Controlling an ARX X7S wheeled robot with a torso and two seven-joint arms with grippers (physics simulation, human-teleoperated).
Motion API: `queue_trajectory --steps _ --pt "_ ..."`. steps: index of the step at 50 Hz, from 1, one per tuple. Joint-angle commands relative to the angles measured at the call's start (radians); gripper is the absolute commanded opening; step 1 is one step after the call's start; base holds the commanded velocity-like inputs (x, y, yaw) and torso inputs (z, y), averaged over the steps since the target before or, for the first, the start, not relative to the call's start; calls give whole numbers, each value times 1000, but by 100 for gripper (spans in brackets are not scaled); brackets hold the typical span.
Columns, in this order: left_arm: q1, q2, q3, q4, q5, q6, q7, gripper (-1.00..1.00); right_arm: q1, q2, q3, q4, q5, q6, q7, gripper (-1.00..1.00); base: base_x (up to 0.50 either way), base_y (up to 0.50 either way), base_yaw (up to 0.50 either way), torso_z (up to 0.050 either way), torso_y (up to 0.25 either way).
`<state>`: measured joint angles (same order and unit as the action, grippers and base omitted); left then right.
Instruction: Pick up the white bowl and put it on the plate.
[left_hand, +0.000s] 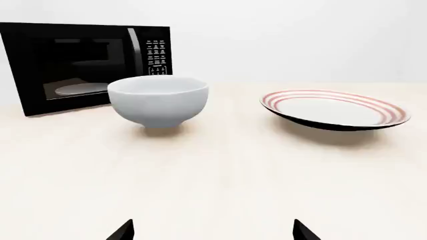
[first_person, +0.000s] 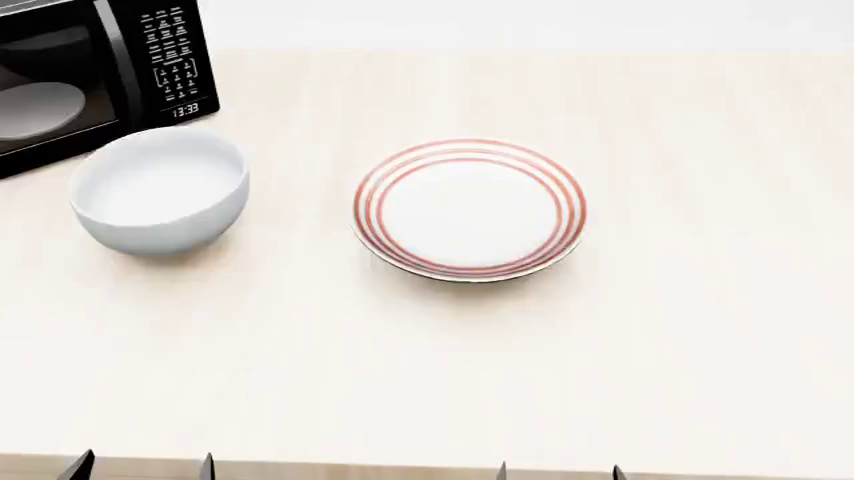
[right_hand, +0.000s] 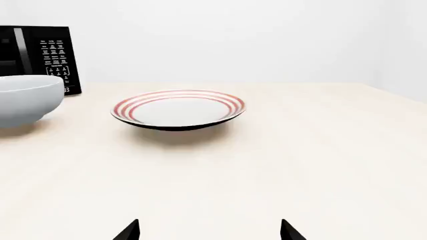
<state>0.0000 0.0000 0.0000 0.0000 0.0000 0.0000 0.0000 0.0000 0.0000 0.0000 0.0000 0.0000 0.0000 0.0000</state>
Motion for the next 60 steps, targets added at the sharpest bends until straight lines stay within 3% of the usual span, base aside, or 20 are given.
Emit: queue_trajectory --steps 1,13,25,38,41,60 --pt "0 -16 16 2 -20 -2 -17 100 2 16 -21 5 6 -1 26 100 0 0 0 0 0" --pt "3 -51 58 10 -23 15 -73 100 2 48 -61 2 43 8 63 100 0 0 0 0 0" --pt "51 -101 90 98 -68 15 -33 100 -23 71 -59 -122 74 131 106 100 0 0 0 0 0" --pt "152 -130 80 446 -63 -103 -93 100 -109 101 -75 -471 53 213 164 100 0 0 0 0 0" --pt "172 -147 94 514 3 -90 -115 100 -117 106 -80 -519 53 230 172 100 0 0 0 0 0" --pt "210 -168 76 805 -70 -240 -138 100 -134 132 -139 -754 1 334 222 100 0 0 0 0 0"
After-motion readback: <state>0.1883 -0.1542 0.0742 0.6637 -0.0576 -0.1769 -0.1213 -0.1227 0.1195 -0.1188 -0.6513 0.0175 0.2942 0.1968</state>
